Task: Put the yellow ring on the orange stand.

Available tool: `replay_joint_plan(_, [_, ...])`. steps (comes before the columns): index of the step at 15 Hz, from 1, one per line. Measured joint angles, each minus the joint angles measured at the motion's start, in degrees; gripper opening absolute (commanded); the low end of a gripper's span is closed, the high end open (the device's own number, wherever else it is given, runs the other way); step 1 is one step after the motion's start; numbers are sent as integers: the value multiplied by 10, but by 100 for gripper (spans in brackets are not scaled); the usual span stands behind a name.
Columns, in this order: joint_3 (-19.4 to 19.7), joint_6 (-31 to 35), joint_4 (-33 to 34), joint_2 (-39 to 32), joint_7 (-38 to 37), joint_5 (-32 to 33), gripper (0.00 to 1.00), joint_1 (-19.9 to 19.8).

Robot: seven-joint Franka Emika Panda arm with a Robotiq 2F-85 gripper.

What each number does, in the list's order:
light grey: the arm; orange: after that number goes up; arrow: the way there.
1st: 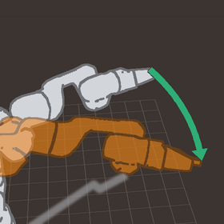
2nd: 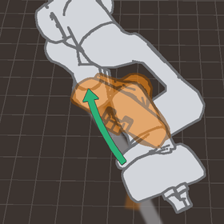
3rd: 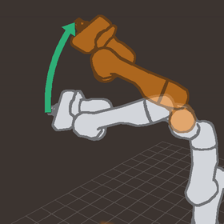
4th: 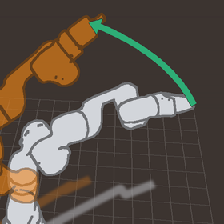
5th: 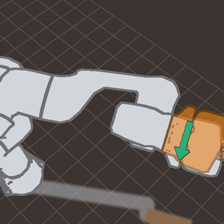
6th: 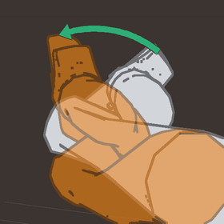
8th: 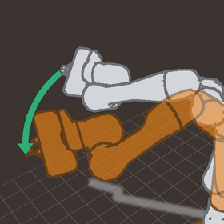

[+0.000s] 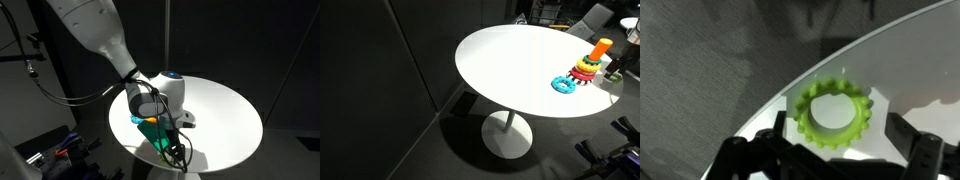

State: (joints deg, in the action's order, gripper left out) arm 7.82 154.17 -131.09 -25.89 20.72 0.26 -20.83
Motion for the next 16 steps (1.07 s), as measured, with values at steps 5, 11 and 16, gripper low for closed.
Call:
replay_joint_plan(5, [0,0,0,-2,0,0,100,-2])
replay_joint_plan(11, [0,0,2,-6,0,0,68,-2])
replay_joint_plan(16, [-1,-1,7,-6,0,0,49,-2])
